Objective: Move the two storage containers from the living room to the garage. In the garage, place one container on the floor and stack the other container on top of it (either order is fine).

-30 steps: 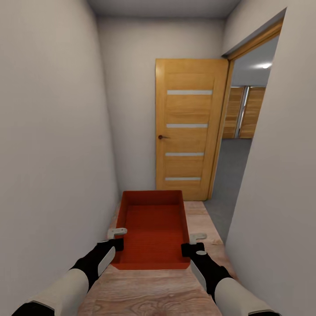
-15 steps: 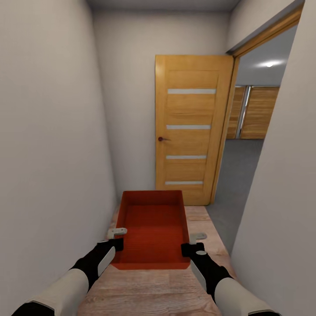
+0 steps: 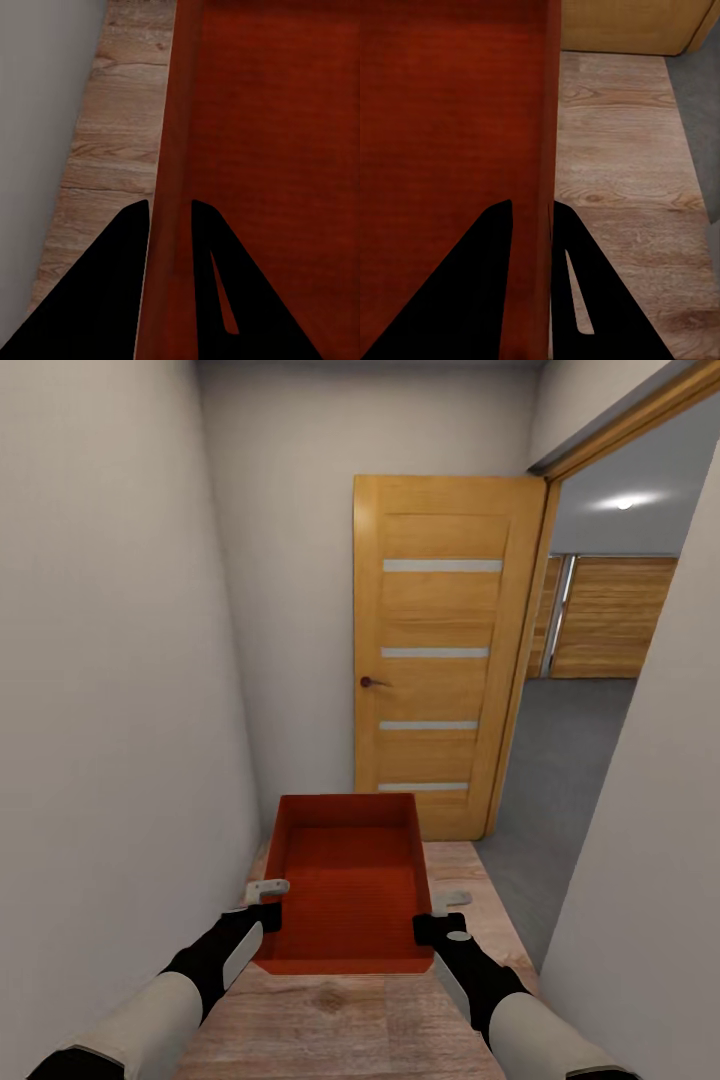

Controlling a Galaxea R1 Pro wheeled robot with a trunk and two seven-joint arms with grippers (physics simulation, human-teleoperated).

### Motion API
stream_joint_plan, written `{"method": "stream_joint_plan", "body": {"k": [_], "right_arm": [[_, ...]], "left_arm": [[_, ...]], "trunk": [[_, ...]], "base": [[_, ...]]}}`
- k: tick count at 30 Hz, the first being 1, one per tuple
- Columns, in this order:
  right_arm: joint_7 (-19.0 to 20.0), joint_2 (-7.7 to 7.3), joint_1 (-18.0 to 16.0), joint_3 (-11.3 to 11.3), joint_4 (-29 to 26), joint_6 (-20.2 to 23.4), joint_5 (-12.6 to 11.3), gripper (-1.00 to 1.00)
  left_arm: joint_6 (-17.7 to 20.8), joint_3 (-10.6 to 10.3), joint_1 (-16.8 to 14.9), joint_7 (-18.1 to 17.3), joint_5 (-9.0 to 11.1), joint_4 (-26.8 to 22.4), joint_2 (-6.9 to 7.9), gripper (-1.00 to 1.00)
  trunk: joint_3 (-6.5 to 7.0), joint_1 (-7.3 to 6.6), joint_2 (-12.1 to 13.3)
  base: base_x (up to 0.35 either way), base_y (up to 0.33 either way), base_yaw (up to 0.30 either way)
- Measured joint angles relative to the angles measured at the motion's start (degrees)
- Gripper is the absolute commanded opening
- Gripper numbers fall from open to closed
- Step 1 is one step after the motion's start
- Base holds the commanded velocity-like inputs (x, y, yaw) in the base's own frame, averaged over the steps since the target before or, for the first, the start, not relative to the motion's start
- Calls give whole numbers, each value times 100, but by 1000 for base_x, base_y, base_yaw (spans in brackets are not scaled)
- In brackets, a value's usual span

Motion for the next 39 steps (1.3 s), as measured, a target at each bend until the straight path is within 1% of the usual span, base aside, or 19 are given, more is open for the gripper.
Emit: {"method": "stream_joint_plan", "body": {"k": [14,27,39], "right_arm": [[-14,5,-1,6,-1,8,-1,-100],[-15,5,0,3,-5,10,3,-100],[-13,4,-2,-2,-10,10,14,-100]], "left_arm": [[0,2,0,9,9,2,0,-100],[-1,-4,0,12,16,-1,0,-100],[-10,-14,0,29,31,-8,-3,-100]], "trunk": [[0,0,0],[0,0,0],[0,3,1]], "base": [[322,0,-12],[314,0,-211],[37,0,-242]]}}
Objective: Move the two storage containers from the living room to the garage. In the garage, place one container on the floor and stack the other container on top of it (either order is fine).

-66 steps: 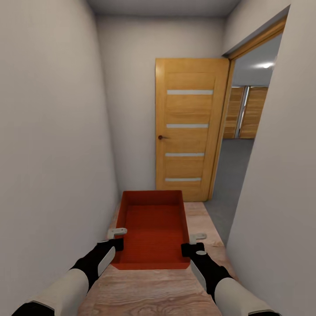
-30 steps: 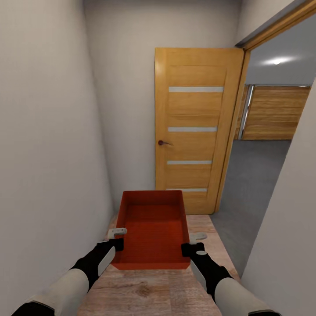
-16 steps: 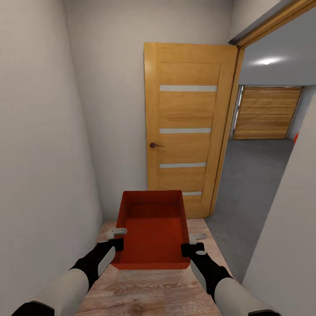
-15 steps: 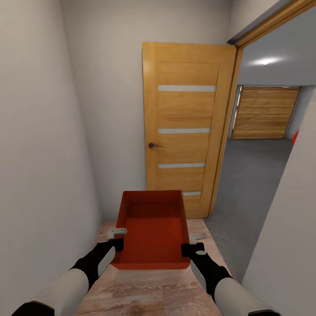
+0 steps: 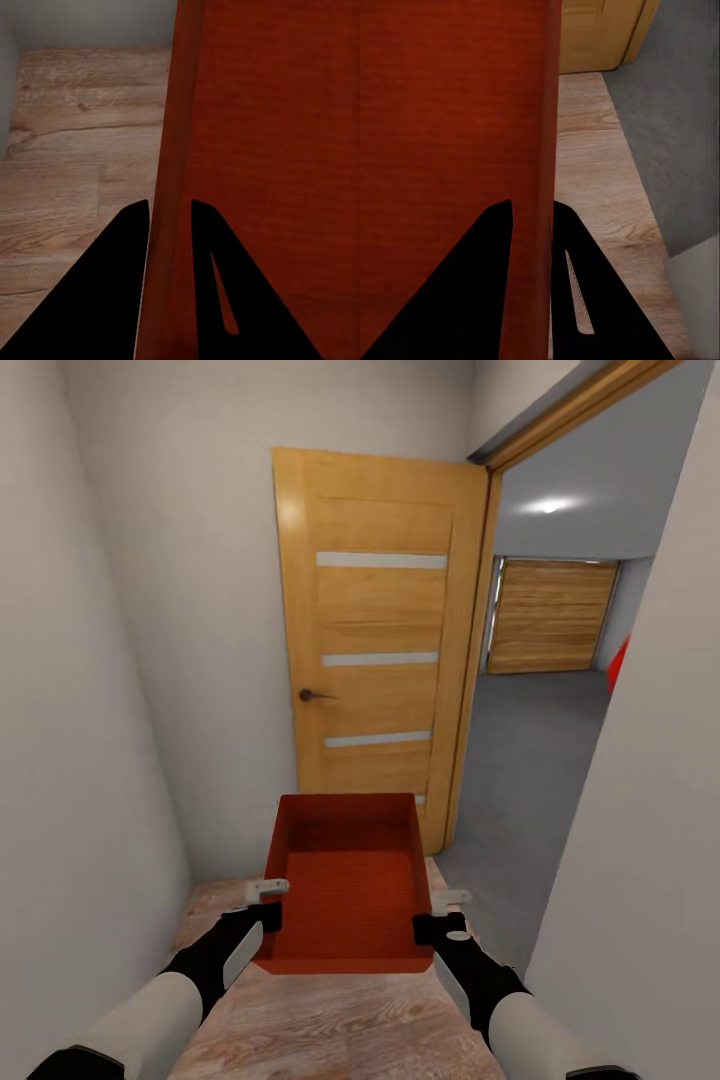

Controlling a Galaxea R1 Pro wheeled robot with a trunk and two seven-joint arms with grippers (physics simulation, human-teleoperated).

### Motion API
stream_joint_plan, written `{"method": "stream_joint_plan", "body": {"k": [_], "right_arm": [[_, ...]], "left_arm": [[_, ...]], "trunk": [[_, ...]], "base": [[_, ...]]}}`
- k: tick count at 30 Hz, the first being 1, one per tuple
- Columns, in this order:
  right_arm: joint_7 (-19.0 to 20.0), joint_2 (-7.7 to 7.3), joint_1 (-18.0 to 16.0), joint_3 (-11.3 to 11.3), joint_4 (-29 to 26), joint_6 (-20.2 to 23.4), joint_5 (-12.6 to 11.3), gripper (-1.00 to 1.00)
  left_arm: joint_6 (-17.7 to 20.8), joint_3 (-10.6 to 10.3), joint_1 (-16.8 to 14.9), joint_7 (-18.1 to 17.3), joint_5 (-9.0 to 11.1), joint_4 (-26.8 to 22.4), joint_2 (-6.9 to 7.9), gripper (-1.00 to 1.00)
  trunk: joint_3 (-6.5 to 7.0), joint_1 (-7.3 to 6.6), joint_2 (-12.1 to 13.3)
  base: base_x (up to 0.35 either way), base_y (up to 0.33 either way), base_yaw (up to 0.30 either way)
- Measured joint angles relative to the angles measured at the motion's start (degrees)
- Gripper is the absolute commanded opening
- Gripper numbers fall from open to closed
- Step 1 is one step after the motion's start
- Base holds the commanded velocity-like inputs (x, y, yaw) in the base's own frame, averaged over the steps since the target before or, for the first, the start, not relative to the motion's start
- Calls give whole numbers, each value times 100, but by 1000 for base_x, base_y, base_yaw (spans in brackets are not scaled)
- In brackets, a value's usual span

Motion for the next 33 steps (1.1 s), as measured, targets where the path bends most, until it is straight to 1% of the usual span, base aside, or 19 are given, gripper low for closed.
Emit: {"method": "stream_joint_plan", "body": {"k": [15,22,26,33], "right_arm": [[12,-5,-1,-12,-7,0,15,-100],[10,-5,0,-4,0,3,2,-100],[11,-6,1,0,4,4,-9,-100],[10,-4,2,1,5,5,-10,-100]], "left_arm": [[0,-33,1,36,31,-20,-3,-100],[5,-6,0,18,4,-5,-6,-100],[13,11,-1,3,-17,2,-7,-100],[16,9,-1,-2,-17,4,-3,-100]], "trunk": [[0,0,0],[0,0,0],[0,-1,0],[0,-3,0]], "base": [[0,0,-242],[6,1,-242],[128,93,-242],[228,178,-242]]}}
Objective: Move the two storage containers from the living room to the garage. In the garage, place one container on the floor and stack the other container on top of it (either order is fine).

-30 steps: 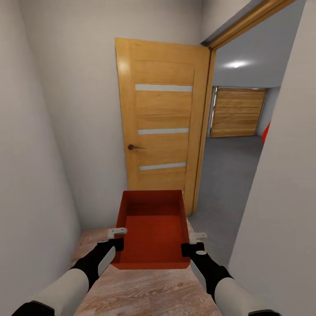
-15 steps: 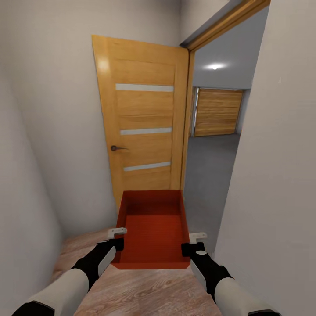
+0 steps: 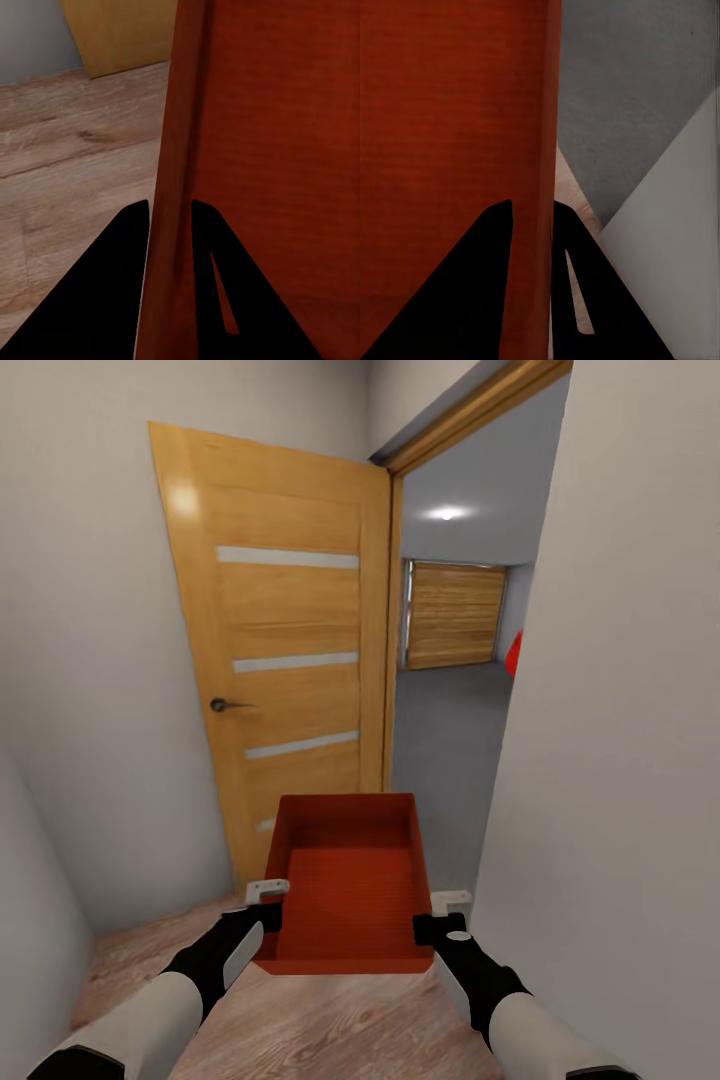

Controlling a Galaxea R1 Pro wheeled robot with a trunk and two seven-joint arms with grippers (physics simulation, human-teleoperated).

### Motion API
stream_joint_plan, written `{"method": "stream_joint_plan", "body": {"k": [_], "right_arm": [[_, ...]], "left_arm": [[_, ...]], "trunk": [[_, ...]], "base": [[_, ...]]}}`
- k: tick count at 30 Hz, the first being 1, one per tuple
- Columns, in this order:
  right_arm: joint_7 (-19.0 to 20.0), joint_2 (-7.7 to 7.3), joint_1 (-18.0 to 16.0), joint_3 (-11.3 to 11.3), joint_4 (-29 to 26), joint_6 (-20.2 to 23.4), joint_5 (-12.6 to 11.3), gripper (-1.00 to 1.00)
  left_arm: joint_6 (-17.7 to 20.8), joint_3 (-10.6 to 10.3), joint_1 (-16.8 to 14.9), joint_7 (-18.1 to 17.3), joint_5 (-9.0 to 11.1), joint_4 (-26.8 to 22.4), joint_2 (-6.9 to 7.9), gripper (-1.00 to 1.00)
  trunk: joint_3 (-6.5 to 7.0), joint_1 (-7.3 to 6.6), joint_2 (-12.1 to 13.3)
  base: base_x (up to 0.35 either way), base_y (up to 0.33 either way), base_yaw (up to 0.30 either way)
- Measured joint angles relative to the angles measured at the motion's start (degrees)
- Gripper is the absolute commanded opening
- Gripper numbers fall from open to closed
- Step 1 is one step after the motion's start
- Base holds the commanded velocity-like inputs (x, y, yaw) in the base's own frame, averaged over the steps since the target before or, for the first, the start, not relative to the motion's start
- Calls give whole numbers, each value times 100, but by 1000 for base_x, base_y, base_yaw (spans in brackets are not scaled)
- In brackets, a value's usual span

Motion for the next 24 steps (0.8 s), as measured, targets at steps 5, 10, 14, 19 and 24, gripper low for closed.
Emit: {"method": "stream_joint_plan", "body": {"k": [5,10,14,19,24], "right_arm": [[5,-2,0,-1,0,-1,1,-100],[4,-2,0,-1,0,-2,0,-100],[6,-2,-1,-2,1,2,3,-100],[9,-3,-1,-2,1,2,3,-100],[3,-2,0,3,9,-25,-15,-100]], "left_arm": [[0,-3,0,1,1,0,-1,-100],[0,-2,0,1,0,0,-1,-100],[1,-8,1,6,7,-1,0,-100],[1,-10,1,9,10,-2,0,-100],[0,9,0,-6,-26,-8,-1,-100]], "trunk": [[0,0,0],[0,0,0],[0,0,0],[0,0,0],[0,0,0]], "base": [[247,194,-242],[248,195,-242],[248,195,-107],[248,195,-21],[248,195,-2]]}}
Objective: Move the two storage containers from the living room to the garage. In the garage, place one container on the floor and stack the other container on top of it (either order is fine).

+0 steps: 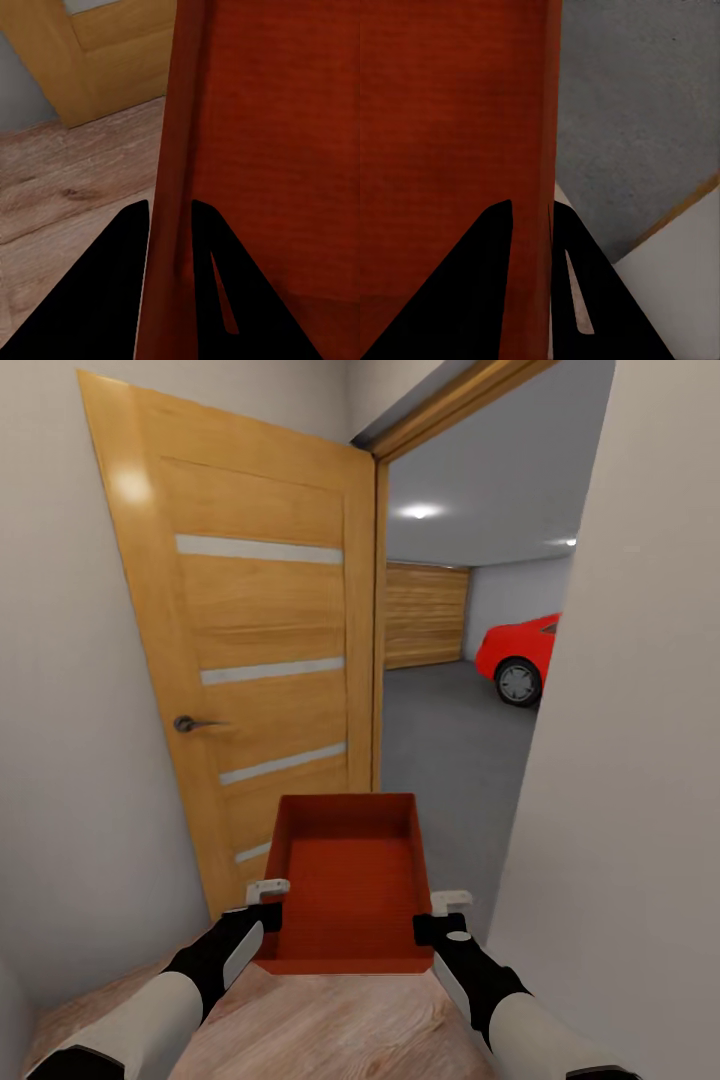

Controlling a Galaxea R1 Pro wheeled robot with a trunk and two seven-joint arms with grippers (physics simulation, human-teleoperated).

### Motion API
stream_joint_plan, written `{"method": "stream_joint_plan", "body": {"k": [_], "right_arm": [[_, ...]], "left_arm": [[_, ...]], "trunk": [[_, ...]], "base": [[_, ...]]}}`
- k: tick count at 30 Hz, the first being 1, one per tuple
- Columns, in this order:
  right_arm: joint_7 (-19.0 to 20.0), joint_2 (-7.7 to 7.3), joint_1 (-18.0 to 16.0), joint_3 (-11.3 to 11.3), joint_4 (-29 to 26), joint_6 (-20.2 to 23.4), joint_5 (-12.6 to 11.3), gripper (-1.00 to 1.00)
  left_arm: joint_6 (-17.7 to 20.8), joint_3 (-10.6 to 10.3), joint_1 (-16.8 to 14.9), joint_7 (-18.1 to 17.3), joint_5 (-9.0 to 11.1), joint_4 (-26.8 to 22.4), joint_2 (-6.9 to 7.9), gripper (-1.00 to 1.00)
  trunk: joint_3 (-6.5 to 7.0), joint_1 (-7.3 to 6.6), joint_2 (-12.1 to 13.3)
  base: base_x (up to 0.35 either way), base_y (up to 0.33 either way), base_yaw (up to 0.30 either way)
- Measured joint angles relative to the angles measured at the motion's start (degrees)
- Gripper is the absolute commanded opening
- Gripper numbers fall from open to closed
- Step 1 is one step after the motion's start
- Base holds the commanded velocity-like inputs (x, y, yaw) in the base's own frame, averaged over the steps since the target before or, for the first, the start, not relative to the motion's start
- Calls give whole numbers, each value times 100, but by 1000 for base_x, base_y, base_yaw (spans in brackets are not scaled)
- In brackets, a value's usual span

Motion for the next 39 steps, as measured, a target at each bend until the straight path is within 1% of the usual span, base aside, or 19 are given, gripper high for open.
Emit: {"method": "stream_joint_plan", "body": {"k": [7,23,27,34,39], "right_arm": [[4,0,0,-6,-9,26,18,-100],[-8,5,-1,-3,-13,38,20,-100],[-7,7,1,-1,-6,39,5,-100],[-7,8,1,0,-4,38,-1,-100],[-2,5,-2,-15,-20,37,37,-100]], "left_arm": [[1,-15,0,12,32,7,1,-100],[0,-21,-1,20,48,10,2,-100],[27,17,-1,3,0,6,1,-100],[37,39,-1,-8,-26,4,0,-100],[0,-38,2,36,68,-11,4,-100]], "trunk": [[2,0,0],[38,0,0],[39,0,0],[39,0,0],[39,2,0]], "base": [[248,195,-62],[248,198,-270],[248,226,-277],[242,240,-277],[72,70,-277]]}}
